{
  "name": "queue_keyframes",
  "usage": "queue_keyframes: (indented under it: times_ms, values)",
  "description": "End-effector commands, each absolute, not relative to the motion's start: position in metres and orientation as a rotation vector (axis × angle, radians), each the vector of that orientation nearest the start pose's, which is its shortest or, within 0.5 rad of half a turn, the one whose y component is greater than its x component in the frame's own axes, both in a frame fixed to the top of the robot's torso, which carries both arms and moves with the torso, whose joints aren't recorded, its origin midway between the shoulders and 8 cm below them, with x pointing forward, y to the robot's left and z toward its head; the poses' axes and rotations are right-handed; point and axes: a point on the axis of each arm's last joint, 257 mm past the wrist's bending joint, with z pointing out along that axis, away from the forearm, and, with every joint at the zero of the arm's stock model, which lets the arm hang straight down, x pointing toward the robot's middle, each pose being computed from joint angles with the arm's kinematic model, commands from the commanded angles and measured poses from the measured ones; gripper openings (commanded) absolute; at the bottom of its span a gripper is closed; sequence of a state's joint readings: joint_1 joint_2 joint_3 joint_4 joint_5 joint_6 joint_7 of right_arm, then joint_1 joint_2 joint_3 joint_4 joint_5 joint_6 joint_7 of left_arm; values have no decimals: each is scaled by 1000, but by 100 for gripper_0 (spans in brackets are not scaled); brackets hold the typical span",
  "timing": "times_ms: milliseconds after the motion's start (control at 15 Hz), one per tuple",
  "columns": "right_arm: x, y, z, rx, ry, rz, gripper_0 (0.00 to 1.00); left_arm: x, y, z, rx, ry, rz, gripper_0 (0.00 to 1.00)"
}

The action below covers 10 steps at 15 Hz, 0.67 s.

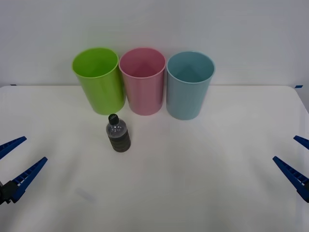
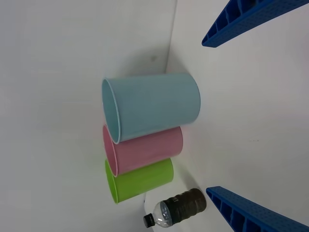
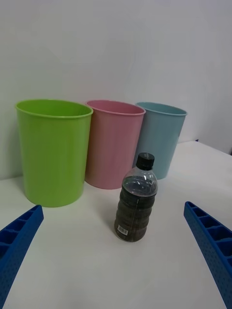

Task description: Grasp the object on the table and drop it into the matching bin: aluminum can to the light blue bin, PET bottle to the pink bin.

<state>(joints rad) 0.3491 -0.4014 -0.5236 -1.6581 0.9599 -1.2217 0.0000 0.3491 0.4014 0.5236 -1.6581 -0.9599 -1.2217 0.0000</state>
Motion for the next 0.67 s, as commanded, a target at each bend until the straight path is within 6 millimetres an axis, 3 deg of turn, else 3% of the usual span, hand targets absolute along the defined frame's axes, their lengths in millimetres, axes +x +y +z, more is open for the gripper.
queue_keyframes:
  times_ms: [67,133,200,667]
  values:
    - [342,-330,-169,-465,1441,567,100,342,330,-169,465,1441,-567,100]
    - [342,-330,-169,-465,1441,567,100,337,328,-189,432,1479,-588,100]
    - [342,-330,-169,-465,1441,567,100,335,328,-194,427,1489,-588,100]
    - [342,-330,-169,-465,1441,567,100,331,325,-204,451,1507,-572,100]
